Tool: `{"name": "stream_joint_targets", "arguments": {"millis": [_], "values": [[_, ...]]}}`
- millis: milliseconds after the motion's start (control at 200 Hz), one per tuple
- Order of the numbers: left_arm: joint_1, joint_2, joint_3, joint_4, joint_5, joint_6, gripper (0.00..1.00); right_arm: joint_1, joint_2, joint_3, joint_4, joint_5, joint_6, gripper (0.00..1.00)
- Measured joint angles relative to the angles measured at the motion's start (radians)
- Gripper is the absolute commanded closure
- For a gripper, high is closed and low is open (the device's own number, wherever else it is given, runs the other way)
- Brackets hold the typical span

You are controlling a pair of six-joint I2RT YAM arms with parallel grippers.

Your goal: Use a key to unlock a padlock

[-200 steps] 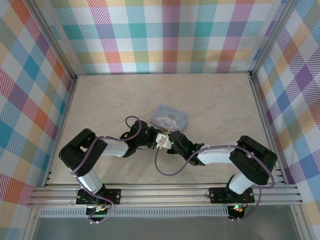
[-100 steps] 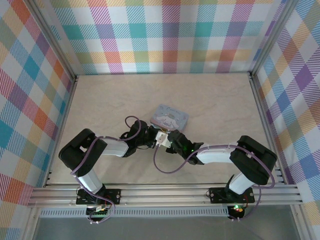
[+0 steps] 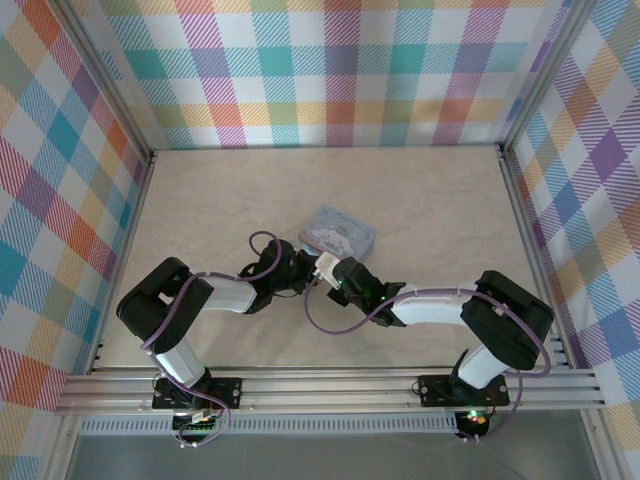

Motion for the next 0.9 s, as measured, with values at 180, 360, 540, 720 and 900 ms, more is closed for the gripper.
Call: {"name": "stream_joint_targets", "arguments": {"millis": [180,360,540,720,900], "values": [[0.0,0.0,0.0,-0.003,0.001,0.003,0.92,-0.006,0.0,0.0,-0.008,-0.022,0.155,1.0],[0.0,0.001,0.0,-0.004,-0.001,0.009,0.87,-0.017,0.0,0.0,-0.008,-0.051,0.261,1.0],[0.0,0.004,0.0,-0.001,-0.005,0.019,0.79,-0.026,0.005,-0.003,0.006,-0.084,0.326,1.0],[-0.002,0.005,0.0,0.002,0.005,0.024,0.72,-0.044,0.014,-0.019,0.026,-0.098,0.372,1.0],[0.004,0.003,-0.001,-0.002,0.005,0.037,0.6,-0.064,0.014,-0.034,0.046,-0.124,0.413,1.0]]}}
